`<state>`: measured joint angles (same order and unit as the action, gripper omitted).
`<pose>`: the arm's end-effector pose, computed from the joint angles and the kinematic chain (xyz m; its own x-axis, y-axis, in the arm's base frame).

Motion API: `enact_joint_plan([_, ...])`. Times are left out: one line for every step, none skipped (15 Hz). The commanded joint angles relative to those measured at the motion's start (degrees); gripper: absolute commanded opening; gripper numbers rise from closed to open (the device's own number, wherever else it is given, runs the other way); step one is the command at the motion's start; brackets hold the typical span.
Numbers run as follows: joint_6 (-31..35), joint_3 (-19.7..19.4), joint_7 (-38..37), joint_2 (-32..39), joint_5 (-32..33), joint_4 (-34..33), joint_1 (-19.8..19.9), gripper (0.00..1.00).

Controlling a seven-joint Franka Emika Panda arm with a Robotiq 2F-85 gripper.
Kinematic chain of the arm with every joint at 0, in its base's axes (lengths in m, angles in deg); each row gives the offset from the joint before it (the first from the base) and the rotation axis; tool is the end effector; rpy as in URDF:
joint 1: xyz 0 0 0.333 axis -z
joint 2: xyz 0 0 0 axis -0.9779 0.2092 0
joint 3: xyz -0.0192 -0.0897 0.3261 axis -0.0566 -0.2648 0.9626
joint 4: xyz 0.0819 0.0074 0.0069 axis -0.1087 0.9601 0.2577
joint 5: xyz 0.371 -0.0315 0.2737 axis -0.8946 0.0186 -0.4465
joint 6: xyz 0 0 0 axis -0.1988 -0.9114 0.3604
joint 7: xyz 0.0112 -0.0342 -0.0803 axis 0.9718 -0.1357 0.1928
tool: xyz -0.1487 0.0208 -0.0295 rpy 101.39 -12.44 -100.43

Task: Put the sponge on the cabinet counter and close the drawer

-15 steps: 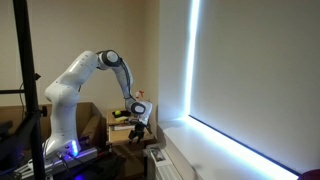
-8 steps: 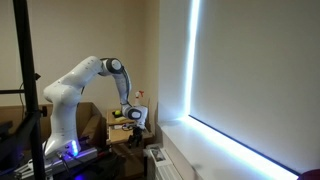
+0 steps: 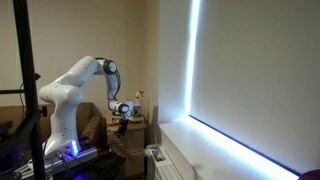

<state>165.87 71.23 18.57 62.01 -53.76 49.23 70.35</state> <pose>0.5597 0.0644 -0.0725 0.3569 -0.9201 -0.1616 -0.9039 -0.3838 0.1886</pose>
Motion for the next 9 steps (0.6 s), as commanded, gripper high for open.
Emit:
enact_joint_plan([-6.86,-3.85,-1.69,-2.68,3.65,-1.63,-5.09,1.0])
enact_joint_plan([-10.05,-7.5,-5.36,-4.06,6.09,-0.68,-7.35,1.0])
enact_joint_plan([-10.9,-9.57,-6.62,-5.08,8.57,0.47,-7.9,1.0])
enact_joint_plan([-13.17,-12.16,-9.27,-6.94,10.85,2.13,-8.29,1.0])
enact_joint_plan([-15.77,-14.03,-11.02,-8.38,13.01,3.21,-8.25,1.0])
enact_joint_plan([-17.81,-14.93,-11.03,-10.19,14.93,4.58,-7.31,1.0])
enact_joint_plan([-19.77,-15.33,-10.1,-11.98,16.31,5.73,-6.1,1.0])
enact_joint_plan([-17.19,-13.06,-10.85,-7.21,15.52,1.28,-5.54,1.0])
enact_joint_plan([-18.63,-13.76,-10.87,-8.74,16.59,2.38,-4.64,1.0])
